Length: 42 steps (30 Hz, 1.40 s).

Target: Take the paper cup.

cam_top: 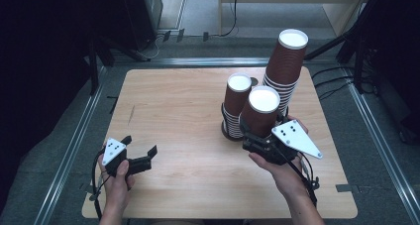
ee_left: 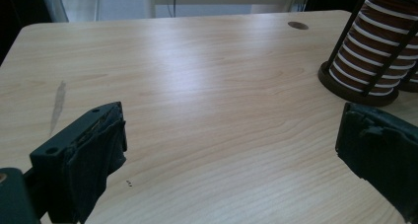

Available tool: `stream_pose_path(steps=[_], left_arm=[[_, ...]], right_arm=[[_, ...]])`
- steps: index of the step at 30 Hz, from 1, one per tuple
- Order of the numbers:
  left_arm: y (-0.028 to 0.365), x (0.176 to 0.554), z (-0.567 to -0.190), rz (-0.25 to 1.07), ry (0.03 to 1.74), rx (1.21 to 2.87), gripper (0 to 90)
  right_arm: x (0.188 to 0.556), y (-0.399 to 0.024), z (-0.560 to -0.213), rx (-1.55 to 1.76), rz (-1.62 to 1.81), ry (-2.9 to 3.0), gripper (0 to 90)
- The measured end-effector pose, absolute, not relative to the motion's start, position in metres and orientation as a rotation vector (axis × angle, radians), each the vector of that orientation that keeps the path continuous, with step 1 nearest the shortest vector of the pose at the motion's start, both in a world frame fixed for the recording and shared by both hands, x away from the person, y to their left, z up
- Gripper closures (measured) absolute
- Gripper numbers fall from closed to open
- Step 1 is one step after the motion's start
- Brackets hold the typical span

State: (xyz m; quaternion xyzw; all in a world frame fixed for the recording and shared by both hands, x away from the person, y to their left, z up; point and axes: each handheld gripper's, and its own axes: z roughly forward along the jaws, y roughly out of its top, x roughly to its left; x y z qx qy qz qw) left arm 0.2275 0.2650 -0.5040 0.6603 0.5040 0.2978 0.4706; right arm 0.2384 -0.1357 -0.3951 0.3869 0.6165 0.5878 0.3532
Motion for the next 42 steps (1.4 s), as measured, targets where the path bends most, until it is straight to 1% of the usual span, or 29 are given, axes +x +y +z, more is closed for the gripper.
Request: stream_pose_path(steps=[8, 13, 17, 23, 34, 42], left_arm=[[0.245, 0.243, -0.498, 0.718, 1.208, 1.654, 0.0], [0.238, 0.247, -0.492, 0.674, 1.184, 1.615, 0.0], [0.224, 0.243, -0.484, 0.630, 1.117, 1.625, 0.0], [0.216, 0.235, -0.471, 0.610, 1.049, 1.614, 0.0], [0.200, 0.229, -0.463, 0.553, 0.988, 1.626, 0.0], [0.194, 0.226, -0.457, 0.546, 0.967, 1.627, 0.0]], right_arm=[[0.238, -0.144, -0.408, 1.036, 1.509, 1.593, 12.0], [0.239, -0.147, -0.422, 1.064, 1.488, 1.601, 12.0], [0.241, -0.149, -0.431, 1.094, 1.470, 1.601, 12.1], [0.238, -0.144, -0.441, 1.082, 1.443, 1.631, 12.1], [0.236, -0.137, -0.454, 1.037, 1.350, 1.665, 12.0], [0.234, -0.129, -0.464, 0.970, 1.268, 1.696, 11.9]])
